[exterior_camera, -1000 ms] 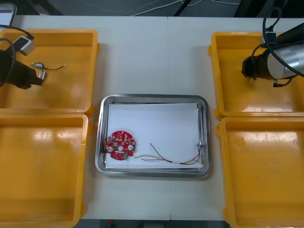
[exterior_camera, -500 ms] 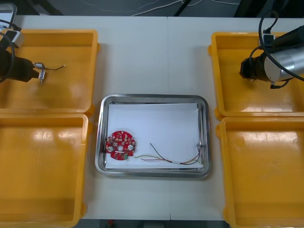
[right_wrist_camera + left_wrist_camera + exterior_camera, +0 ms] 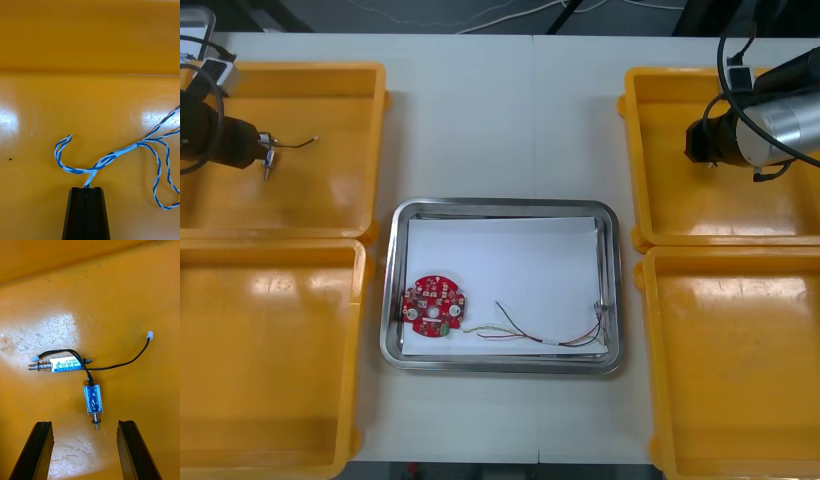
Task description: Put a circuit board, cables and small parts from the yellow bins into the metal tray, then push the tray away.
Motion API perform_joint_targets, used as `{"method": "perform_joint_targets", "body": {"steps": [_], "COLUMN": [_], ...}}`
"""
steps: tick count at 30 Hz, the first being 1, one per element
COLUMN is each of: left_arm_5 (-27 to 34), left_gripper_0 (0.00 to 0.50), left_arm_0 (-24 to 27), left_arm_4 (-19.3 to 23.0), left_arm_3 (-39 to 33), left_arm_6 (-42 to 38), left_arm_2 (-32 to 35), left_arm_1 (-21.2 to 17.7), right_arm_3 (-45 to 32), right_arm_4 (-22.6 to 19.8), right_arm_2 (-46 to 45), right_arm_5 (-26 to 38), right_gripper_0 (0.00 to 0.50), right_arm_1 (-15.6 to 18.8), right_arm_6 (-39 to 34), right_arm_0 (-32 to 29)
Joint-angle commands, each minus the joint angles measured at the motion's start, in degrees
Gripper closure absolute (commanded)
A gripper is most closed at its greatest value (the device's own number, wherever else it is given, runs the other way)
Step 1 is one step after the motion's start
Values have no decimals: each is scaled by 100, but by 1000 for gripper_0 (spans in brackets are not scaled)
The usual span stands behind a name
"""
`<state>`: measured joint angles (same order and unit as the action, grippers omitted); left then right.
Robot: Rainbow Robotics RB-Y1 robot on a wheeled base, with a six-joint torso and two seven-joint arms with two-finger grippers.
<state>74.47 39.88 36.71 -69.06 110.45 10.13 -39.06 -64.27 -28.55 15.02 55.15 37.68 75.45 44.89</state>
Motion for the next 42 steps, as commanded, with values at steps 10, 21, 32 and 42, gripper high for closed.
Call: {"method": "perform_joint_targets", "body": {"steps": [10,21,32,42], "left_arm_5": [-679,-1154,-1268,-1268], "left_gripper_0": [0,0,0,0], "left_arm_0": [293,293,293,293], "left_arm_4": [56,-32,-146,-269], "left_arm_3": [147,454,542,542], "left_arm_6": [-1034,-1017,-1025,-1043], "left_arm_2": [-495,-697,-697,-697], "left_arm_1": [-58,-14,82,170], "right_arm_3": [-1009,-1440,-1642,-1949], "right_arm_4": [-115,-616,-792,-862], "right_arm_2": [-395,-870,-1081,-1098], "right_arm_5": [1965,3459,4153,4171], "right_gripper_0": [500,500,500,226], "right_arm_1": [328,495,513,513], "right_arm_6": [321,444,576,646], "right_arm_0": [477,460,196,-94]}}
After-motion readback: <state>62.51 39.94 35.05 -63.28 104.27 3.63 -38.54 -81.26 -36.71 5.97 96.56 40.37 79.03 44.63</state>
